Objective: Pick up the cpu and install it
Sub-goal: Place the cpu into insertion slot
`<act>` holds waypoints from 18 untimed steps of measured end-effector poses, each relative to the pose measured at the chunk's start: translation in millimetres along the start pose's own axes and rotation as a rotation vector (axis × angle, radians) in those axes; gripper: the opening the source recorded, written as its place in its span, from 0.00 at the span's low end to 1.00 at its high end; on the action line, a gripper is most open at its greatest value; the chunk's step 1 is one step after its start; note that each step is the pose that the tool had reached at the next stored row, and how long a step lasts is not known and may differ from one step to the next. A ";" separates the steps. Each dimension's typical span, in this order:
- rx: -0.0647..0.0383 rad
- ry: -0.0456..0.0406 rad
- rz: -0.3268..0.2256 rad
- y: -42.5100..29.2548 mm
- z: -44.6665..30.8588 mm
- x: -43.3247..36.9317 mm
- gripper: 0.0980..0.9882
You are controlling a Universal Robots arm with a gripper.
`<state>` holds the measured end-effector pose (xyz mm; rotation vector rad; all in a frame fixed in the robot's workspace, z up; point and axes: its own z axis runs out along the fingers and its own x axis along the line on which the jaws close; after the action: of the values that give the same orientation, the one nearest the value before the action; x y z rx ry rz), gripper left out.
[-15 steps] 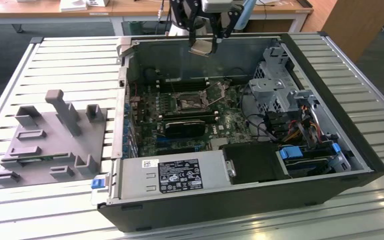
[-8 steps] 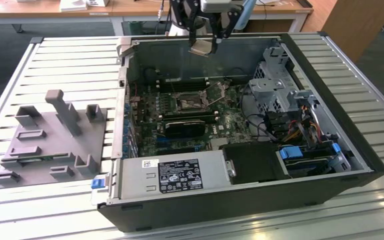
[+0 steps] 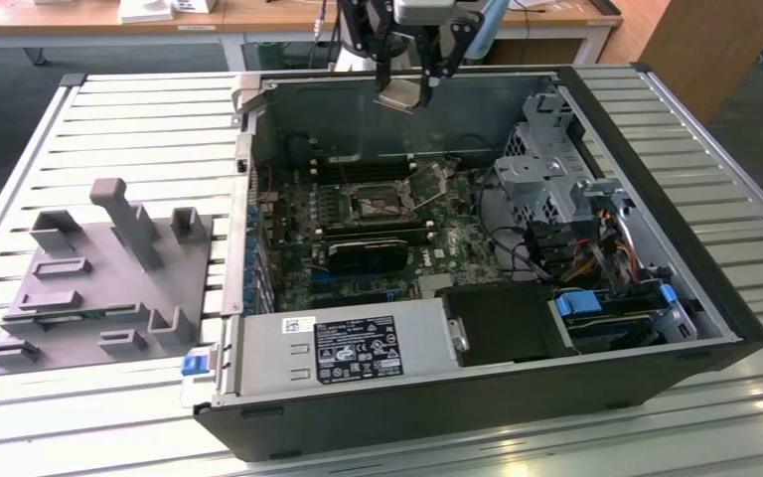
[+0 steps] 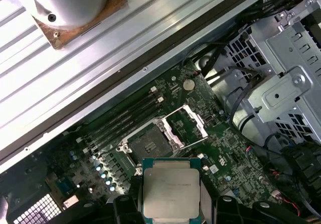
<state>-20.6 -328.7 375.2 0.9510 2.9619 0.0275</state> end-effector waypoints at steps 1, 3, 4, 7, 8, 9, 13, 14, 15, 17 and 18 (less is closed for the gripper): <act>0.000 -0.0001 0.004 0.0 0.0 0.0 0.50; 0.000 -0.0003 0.012 0.0 0.0 0.0 0.50; 0.000 -0.0004 0.016 0.0 0.0 0.0 0.50; 0.001 -0.0007 0.027 0.0 0.0 0.0 0.50; 0.001 -0.0008 0.030 0.0 0.0 0.0 0.50; 0.001 -0.0009 0.034 0.0 0.0 0.0 0.50; 0.001 -0.0012 0.047 0.0 0.1 0.0 0.50; 0.001 -0.0013 0.050 0.1 0.1 0.0 0.50; 0.001 -0.0014 0.053 0.0 0.0 0.0 0.50; 0.001 -0.0015 0.059 0.0 0.1 0.0 0.50; 0.002 -0.0016 0.062 0.0 0.1 0.0 0.50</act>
<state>-20.6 -328.7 375.1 1.0424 2.9305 0.0259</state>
